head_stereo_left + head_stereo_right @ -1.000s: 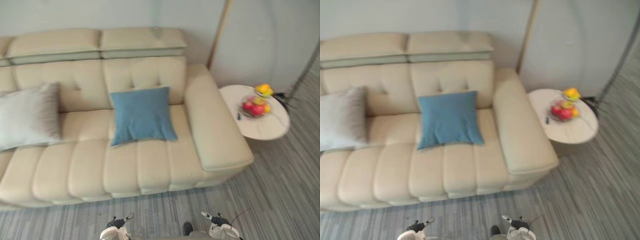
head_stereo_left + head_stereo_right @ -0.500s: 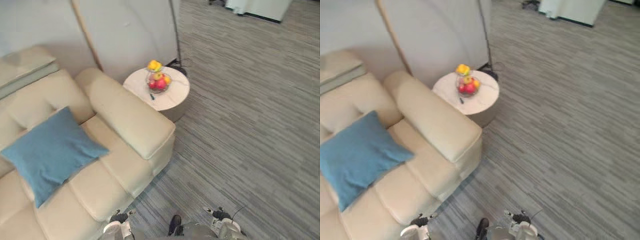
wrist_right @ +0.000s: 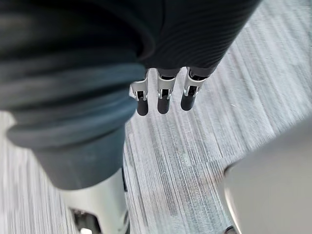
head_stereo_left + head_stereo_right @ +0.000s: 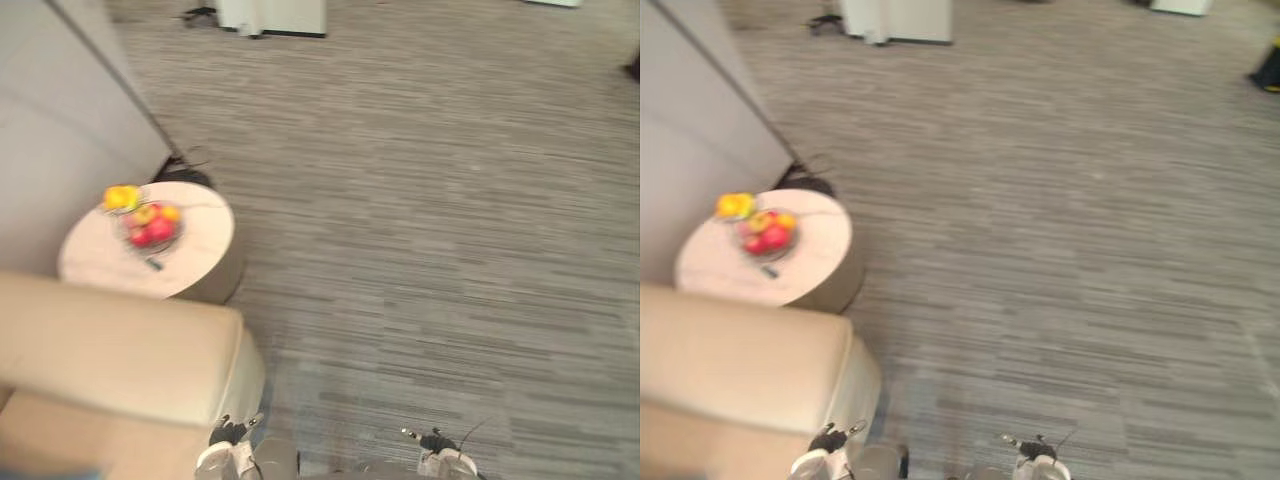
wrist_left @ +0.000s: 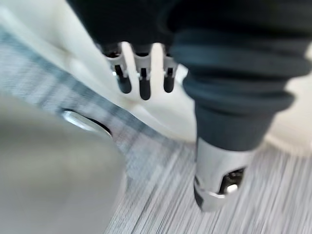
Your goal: Pick up cushions and gather them together orderly.
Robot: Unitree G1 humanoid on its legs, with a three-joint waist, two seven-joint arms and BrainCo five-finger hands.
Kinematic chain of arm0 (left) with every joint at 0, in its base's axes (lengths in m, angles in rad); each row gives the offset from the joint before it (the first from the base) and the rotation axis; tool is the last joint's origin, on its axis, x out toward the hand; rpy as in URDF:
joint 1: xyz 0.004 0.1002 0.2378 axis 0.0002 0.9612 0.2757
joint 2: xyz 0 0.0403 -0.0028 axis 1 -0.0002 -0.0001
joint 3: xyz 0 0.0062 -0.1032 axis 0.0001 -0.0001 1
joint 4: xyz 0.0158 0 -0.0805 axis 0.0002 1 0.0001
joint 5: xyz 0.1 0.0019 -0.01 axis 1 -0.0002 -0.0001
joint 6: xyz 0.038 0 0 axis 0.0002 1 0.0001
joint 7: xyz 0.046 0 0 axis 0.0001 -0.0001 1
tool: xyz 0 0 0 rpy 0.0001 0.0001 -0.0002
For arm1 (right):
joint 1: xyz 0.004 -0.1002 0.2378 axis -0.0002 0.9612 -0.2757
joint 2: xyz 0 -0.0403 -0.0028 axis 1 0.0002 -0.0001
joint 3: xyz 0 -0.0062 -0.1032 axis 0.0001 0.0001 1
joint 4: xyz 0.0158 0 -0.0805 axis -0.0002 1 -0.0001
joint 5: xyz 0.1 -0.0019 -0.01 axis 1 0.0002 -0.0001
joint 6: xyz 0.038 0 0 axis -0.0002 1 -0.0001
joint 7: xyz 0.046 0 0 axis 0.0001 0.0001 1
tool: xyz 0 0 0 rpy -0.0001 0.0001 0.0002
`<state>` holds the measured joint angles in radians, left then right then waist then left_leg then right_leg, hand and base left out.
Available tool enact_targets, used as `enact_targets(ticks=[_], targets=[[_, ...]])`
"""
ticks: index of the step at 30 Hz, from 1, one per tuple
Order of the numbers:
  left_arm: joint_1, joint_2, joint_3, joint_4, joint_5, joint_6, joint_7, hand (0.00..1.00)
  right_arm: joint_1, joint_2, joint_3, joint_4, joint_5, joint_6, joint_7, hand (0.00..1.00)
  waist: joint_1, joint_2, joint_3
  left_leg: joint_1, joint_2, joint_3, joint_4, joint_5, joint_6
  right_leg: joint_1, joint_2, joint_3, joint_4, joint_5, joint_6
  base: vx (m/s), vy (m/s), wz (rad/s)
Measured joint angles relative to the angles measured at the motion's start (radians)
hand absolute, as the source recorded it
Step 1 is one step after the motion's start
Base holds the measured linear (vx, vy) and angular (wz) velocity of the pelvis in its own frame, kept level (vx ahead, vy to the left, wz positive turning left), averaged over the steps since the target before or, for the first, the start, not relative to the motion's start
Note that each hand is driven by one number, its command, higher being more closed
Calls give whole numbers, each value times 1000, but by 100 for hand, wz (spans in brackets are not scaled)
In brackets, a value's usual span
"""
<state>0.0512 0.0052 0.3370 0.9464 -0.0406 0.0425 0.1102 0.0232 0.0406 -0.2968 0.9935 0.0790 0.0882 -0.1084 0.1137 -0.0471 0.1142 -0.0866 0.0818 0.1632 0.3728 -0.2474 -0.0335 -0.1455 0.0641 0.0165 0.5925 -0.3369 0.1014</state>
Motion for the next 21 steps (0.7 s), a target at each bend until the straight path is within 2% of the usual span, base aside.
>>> enact_targets(ticks=[1, 3, 4, 5, 6, 7, 8, 9, 10, 11, 13, 14, 15, 16, 17, 18, 19, 20, 21], targets=[[-1, -1, -22, 9, -1, 9, 3, 0, -8, -2, -4, -11, -1, -1, 3, 0, -1, 13, 4, 74, 25, 96, -34, 0, 0, -12, -121, -238, 65, -2, -7, 194, 176, -159], [-2, 2, -63, 12, -2, 9, 7, 0, -6, 1, -4, -23, -2, -1, 3, 0, -1, 28, 2, 131, 50, 189, -67, 0, 0, -3, -262, -522, 60, 5, -31, 145, 127, -144], [-6, 5, -73, 15, -2, 9, 9, 0, -10, 2, -5, -21, -3, -2, 2, 0, -1, 28, 1, 144, 53, 209, -77, 0, 0, -4, -289, -578, 49, 9, -37, 154, 25, -151], [-20, 22, -103, 43, -2, 9, 16, 0, -37, -3, -18, 9, -4, -2, 0, 0, -4, 28, 2, 182, 63, 273, -98, 0, 0, -18, -315, -671, -55, 59, -72, 124, 6, -134], [-21, 28, -112, 52, -1, 11, 17, 0, -43, -6, -18, 18, -4, -2, -1, 0, -5, 23, 2, 191, 60, 285, -100, 0, 0, -30, -312, -669, -106, 99, -87, 173, -54, -153], [-27, 39, -128, 58, 0, 12, 17, 0, -47, -10, -18, 28, -5, -2, -2, 0, -5, 10, -1, 204, 44, 299, -103, 0, 0, -47, -307, -660, -180, 199, -124, 241, -146, -144], [-32, 38, -135, 83, 4, 14, 18, 0, -51, -41, -25, 56, -11, -3, -2, 0, -8, 29, 0, 232, 46, 302, -105, 1, -2, -37, -278, -637, -212, 216, -164, 316, -203, -156], [-33, 32, -149, 87, 9, 14, 17, 0, -52, -65, -38, 72, -22, -2, -4, 0, -15, 49, 3, 225, 55, 298, -66, 16, -25, -30, -251, -612, -249, 219, -167, 237, -159, -129], [-35, 28, -156, 87, 10, 14, 17, 0, -53, -76, -44, 80, -29, -2, -5, 0, -21, 55, 4, 225, 60, 295, -55, 21, -33, -27, -243, -601, -255, 218, -166, 203, -130, -97], [-38, 14, -164, 87, 12, 14, 18, 0, -51, -119, -61, 97, -38, 1, -8, 0, -35, 90, -6, 222, 87, 281, -7, 28, -44, -17, -206, -570, -279, 209, -158, 222, -113, -74], [-48, 14, -174, 85, 13, 13, 18, 0, -24, -128, -74, 102, -38, 2, -11, 0, -57, 99, 3, 180, 131, 263, 171, 54, -69, 18, -167, -541, -309, 196, -160, 208, -106, -60], [-53, 14, -170, 85, 14, 13, 18, 0, -20, -128, -76, 101, -37, 2, -11, 0, -58, 99, 6, 156, 149, 248, 241, 76, -43, 31, -156, -534, -315, 192, -163, 149, -115, -62], [-56, 11, -164, 85, 14, 14, 18, 0, -23, -122, -79, 93, -35, 2, -15, 0, -55, 97, 21, 92, 178, 196, 421, 175, 39, 75, -132, -497, -342, 186, -167, 192, -98, -97], [-52, 20, -165, 74, 17, 13, 16, 0, -23, -116, -76, 92, -35, 3, -20, 0, -45, 82, 45, 10, 169, 105, 571, 143, 24, 115, -122, -449, -357, 174, -178, 191, -74, -102], [-52, 21, -167, 70, 18, 13, 16, 0, -24, -115, -76, 92, -34, 4, -21, 0, -41, 81, 45, -15, 159, 87, 594, 106, 12, 121, -122, -432, -358, 163, -187, 231, -2, -126], [-45, 18, -180, 39, 19, 12, 15, 0, -27, -109, -95, 86, -27, 3, -23, 0, -40, 79, 47, -94, 104, 49, 525, 23, -6, 149, -119, -380, -389, 164, -182, 201, 8, -85], [-43, 18, -183, 35, 19, 12, 15, 0, -26, -108, -98, 86, -25, 3, -24, 0, -39, 79, 46, -107, 91, 43, 484, 13, -10, 153, -119, -368, -396, 165, -180, 235, 40, -111], [-37, 18, -198, 17, 20, 9, 14, 0, -24, -98, -107, 82, -4, 4, -25, 0, -35, 81, 49, -132, 56, 31, 288, 7, -19, 167, -119, -327, -417, 161, -168, 161, 65, -64], [-37, 17, -198, 16, 20, 8, 14, 0, -23, -94, -110, 81, 2, 4, -25, 0, -34, 82, 48, -136, 47, 27, 236, 8, -19, 170, -118, -318, -422, 160, -166, 271, 141, -87]])
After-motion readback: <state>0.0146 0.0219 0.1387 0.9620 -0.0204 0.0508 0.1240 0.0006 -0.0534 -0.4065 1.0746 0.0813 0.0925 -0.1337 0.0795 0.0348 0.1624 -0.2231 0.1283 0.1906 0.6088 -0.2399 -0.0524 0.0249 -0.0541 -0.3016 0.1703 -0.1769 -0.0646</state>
